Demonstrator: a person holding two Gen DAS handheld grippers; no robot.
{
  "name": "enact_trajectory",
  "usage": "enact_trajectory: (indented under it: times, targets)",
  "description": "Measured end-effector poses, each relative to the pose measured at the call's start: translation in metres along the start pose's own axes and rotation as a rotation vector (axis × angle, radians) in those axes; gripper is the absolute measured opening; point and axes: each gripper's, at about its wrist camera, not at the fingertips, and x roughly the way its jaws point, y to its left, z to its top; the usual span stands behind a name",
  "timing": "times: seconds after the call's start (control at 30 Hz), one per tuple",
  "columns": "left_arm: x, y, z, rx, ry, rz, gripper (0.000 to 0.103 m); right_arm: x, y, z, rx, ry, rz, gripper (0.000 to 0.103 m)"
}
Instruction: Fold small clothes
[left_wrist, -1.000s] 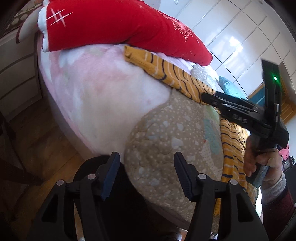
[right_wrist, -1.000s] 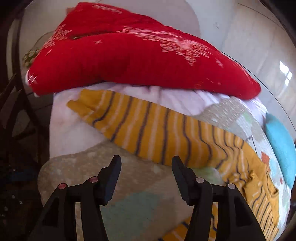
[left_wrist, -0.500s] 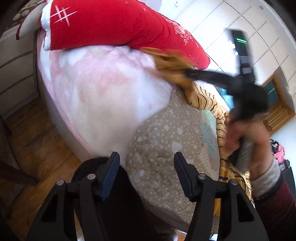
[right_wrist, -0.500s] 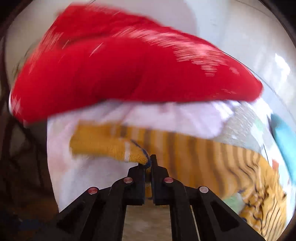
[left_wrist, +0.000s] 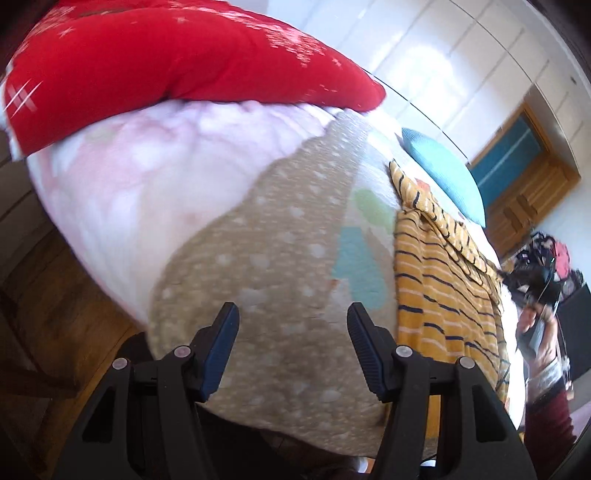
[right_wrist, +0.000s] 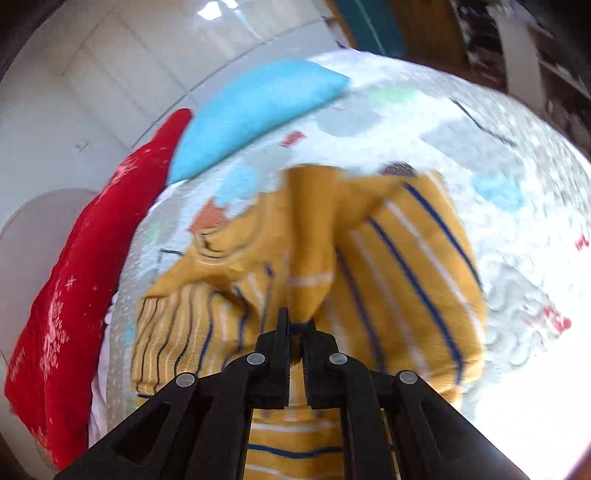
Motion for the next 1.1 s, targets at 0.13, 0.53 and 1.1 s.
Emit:
enact_trajectory:
  times: [0.13,0.53,1.1]
  targets:
    - [0.007,-0.036,0.006,0.091,0.012,-0.009,0.06,-0.012,-0.069,-0.008,0.124,0.011,0.074,0.01]
    - [0.053,-0.1,0.002,0.24,0.112,-0.032,0.068,-0.097,-0.109,-0.053,-0.077,0.019,0.113,0.047]
    - [0.075,-0.143,-0.039,0.399,0.162,-0.149,0.069,-0.091,-0.069,-0.216,-0.256,0.189,0.391,0.05]
